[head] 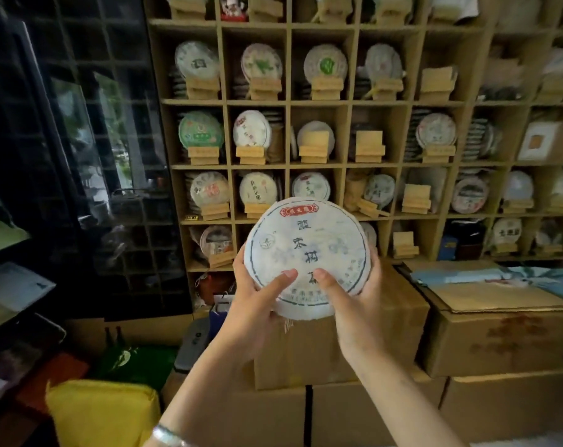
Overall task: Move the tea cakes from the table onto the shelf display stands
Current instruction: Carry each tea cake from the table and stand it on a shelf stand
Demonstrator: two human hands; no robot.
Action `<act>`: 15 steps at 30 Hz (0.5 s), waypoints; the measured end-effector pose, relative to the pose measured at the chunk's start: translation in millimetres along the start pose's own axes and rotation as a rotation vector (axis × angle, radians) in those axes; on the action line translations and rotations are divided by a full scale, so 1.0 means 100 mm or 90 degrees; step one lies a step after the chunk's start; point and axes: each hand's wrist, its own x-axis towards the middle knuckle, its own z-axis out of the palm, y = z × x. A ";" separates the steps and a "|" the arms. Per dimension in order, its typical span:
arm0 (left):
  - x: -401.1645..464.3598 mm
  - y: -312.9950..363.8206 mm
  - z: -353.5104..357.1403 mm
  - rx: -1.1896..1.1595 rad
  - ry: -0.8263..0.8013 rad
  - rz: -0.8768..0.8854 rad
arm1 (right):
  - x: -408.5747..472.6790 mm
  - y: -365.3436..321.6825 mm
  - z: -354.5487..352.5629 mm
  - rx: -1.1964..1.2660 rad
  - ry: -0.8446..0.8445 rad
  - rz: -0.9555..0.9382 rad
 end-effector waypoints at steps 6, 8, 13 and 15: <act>0.58 0.10 -0.37 -0.011 0.058 0.124 | 0.37 0.27 0.48 -0.013 -0.025 0.014; 0.73 0.08 -0.48 -0.016 0.071 0.142 | 0.51 0.31 0.49 -0.026 -0.043 0.042; 1.13 -0.04 -0.63 -0.022 0.054 0.169 | 0.92 0.38 0.39 -0.086 -0.046 0.034; 1.31 -0.10 -0.61 -0.041 0.022 0.177 | 1.05 0.46 0.39 -0.135 -0.056 0.002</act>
